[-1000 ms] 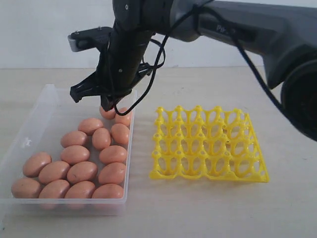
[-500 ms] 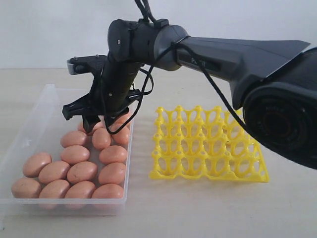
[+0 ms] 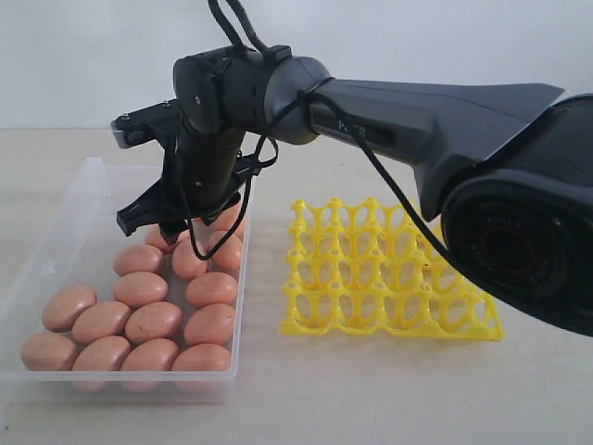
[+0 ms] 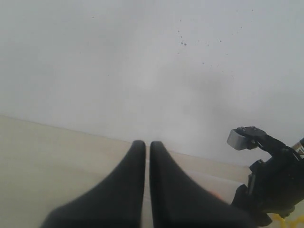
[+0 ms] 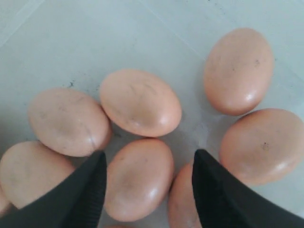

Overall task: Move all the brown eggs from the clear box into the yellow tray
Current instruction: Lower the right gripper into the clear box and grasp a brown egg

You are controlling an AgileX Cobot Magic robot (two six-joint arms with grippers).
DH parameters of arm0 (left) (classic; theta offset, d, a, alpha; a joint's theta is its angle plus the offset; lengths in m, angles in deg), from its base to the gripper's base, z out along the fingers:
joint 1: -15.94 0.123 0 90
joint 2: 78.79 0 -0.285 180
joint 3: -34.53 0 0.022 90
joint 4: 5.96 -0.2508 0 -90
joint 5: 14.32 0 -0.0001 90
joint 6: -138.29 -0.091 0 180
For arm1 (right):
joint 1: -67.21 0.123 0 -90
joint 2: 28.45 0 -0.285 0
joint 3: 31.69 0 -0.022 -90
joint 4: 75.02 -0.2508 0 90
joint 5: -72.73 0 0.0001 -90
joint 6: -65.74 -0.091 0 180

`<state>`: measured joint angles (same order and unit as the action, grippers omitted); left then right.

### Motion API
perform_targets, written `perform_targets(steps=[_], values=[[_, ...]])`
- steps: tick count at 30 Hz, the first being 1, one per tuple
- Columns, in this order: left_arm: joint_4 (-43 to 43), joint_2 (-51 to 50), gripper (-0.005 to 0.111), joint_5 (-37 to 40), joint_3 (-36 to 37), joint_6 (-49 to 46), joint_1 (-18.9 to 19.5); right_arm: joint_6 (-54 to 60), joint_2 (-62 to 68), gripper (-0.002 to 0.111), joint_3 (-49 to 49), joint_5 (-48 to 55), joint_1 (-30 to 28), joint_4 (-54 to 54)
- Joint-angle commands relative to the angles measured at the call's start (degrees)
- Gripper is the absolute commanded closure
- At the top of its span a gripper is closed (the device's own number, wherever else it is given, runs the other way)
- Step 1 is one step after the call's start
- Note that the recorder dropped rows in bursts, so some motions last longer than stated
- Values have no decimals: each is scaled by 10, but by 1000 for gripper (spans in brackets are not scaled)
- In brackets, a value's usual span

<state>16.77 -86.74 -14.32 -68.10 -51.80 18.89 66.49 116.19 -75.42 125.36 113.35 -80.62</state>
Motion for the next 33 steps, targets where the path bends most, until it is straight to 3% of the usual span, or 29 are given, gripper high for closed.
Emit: perform_targets(steps=[1,20,33], values=[[3,2,103,0,-2,-3,-2,-8,4,60,-4,0,2,-13],[3,2,103,0,-2,-3,-2,-24,72,60,-4,14,3,3],[3,2,103,0,-2,-3,-2,43,67,63,-4,103,3,31]])
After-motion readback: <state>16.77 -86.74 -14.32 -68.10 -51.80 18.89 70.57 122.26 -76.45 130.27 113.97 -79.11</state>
